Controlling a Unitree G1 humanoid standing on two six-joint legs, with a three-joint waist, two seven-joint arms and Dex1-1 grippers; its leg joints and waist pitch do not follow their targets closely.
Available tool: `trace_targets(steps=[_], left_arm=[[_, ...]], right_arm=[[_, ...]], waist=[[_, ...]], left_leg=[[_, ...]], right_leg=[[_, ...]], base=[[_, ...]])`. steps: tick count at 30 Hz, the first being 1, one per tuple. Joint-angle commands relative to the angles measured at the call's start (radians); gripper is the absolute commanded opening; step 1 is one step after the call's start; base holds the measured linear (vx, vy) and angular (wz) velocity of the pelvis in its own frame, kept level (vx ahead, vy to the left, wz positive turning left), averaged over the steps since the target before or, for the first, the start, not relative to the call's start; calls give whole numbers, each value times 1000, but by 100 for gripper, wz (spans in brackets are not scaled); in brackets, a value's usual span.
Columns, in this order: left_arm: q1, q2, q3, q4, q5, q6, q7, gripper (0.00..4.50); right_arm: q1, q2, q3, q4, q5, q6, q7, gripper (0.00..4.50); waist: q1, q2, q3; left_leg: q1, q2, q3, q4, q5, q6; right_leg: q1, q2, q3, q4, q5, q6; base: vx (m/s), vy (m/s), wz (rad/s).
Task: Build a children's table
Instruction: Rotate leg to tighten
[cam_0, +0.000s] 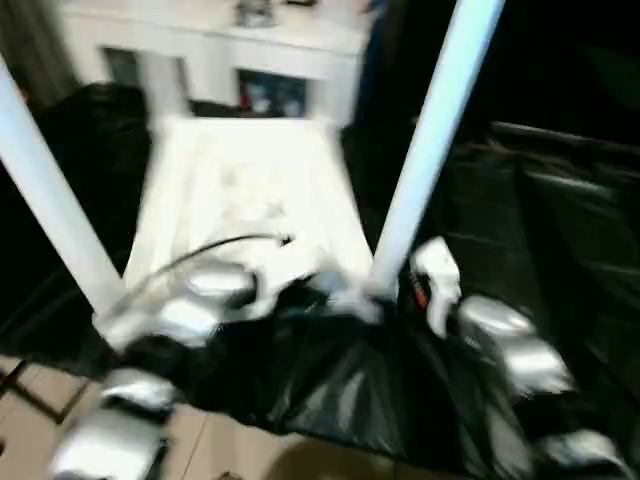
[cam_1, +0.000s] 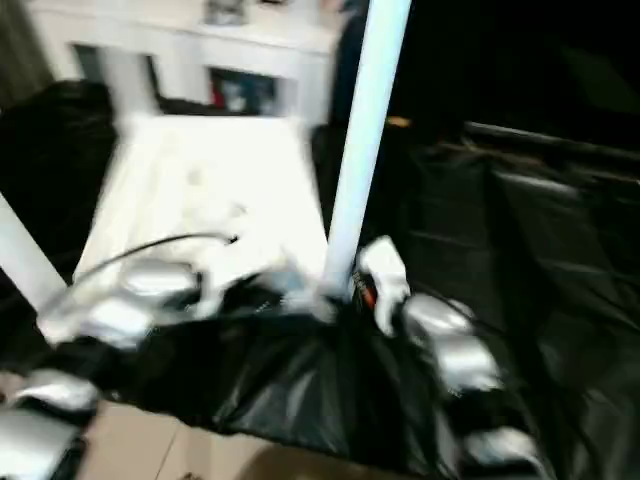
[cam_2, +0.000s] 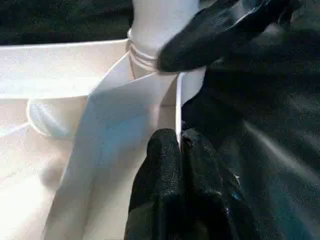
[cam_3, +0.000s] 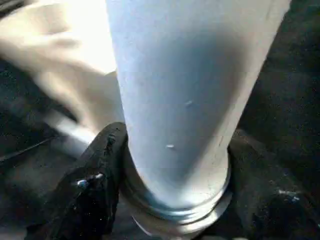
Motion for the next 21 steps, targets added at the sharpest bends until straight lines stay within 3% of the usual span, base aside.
trace_targets(steps=[1,4,6,9,10,14,17,21], left_arm=[[-27,-107,-63,-20,-14,0,18,0],[-28,-129,-68,-23,2,14,56,0],[-26,-141,-75,-27,17,20,77,0],[-3,-150,-96,-55,40,32,94,0],[2,-147,-98,-61,42,34,93,0],[13,-110,-100,-62,46,19,70,0],[15,-92,-96,-63,44,14,56,0],[18,-39,-86,-57,37,-18,3,0]], right_arm=[[-14,82,82,40,-36,13,-44,267],[-35,121,60,71,-33,13,-118,267],[-53,151,41,98,-26,10,-166,267],[-80,191,33,143,-31,-46,-193,267],[-79,191,34,143,-31,-53,-187,302],[-66,161,31,117,2,-41,-105,347],[-64,142,38,111,-6,-44,-78,381],[-53,63,68,99,-22,-72,42,387]], waist=[[-2,3,-46],[-5,2,-46],[-10,5,-45],[-14,3,-45],[-13,4,-47],[-14,4,-48],[-11,5,-51],[-2,3,-56]], left_leg=[[3,16,-17,-77,-418,-20],[5,16,-11,-77,-425,-2],[2,17,-14,-79,-430,-7],[5,16,-12,-78,-446,-5],[6,17,-11,-78,-444,-3],[0,19,-8,-79,-420,9],[-1,21,-3,-78,-375,15],[-3,20,4,-73,-312,35]], right_leg=[[32,-57,24,-103,-596,-77],[24,-52,30,-99,-546,-100],[28,-52,27,-98,-543,-103],[24,-51,28,-100,-535,-105],[24,-51,30,-99,-525,-109],[29,-49,34,-89,-455,-132],[32,-46,40,-78,-353,-168],[40,-46,42,-66,-252,-202]], base=[[0,0,0],[0,0,0],[0,0,0],[0,0,0],[0,0,0],[0,0,0],[0,0,0],[13,-5,1]])
